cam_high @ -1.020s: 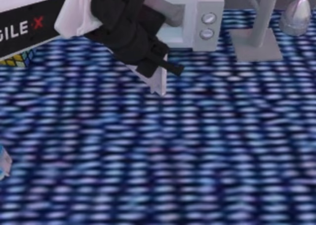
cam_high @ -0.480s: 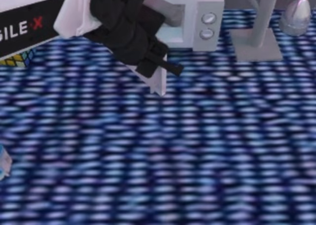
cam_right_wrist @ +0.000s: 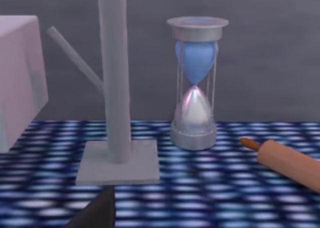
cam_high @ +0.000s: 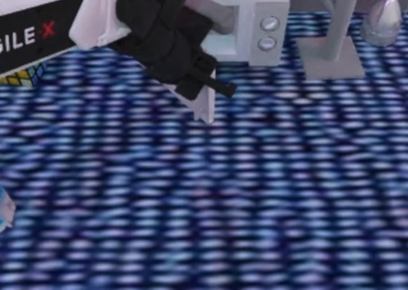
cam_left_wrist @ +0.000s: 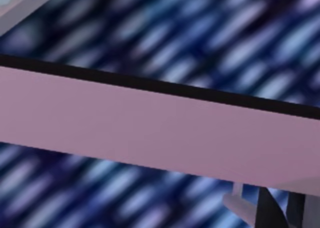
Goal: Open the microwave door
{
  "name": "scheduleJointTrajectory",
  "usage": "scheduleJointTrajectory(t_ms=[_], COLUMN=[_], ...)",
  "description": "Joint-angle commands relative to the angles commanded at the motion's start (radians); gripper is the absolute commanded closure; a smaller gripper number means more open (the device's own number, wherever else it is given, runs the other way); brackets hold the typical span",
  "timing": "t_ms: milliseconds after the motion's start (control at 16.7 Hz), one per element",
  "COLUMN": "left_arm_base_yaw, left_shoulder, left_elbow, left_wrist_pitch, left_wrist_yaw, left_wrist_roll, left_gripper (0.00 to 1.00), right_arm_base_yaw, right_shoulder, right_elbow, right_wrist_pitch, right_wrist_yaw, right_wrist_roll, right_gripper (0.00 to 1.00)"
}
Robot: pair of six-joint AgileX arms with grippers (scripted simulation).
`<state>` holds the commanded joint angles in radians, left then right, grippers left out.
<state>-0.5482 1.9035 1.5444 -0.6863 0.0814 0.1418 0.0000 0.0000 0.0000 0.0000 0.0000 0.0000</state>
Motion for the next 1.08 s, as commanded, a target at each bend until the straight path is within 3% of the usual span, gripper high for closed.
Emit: scheduleJointTrajectory(t_ms=[240, 660, 1080], left_arm_base_yaw=[0.001, 0.057, 0.058], left_shoulder=[-0.003, -0.056, -0.057], left_elbow=[-0.009, -0.071, -0.072], left_wrist_pitch=[0.001, -0.006, -0.006], left_wrist_yaw=[0.014, 0.091, 0.092], left_wrist_roll=[0.012, 0.161, 0.163], left_gripper=[1.00, 1.00, 1.00], right_arm_base_yaw=[0.000, 0.000, 0.000], right_shoulder=[0.000, 0.000, 0.000], right_elbow=[0.000, 0.000, 0.000], right_wrist_pitch=[0.000, 0.000, 0.000], right_wrist_yaw=[0.000, 0.000, 0.000], right_wrist_roll=[0.000, 0.000, 0.000], right_gripper=[0.00, 0.00, 0.00])
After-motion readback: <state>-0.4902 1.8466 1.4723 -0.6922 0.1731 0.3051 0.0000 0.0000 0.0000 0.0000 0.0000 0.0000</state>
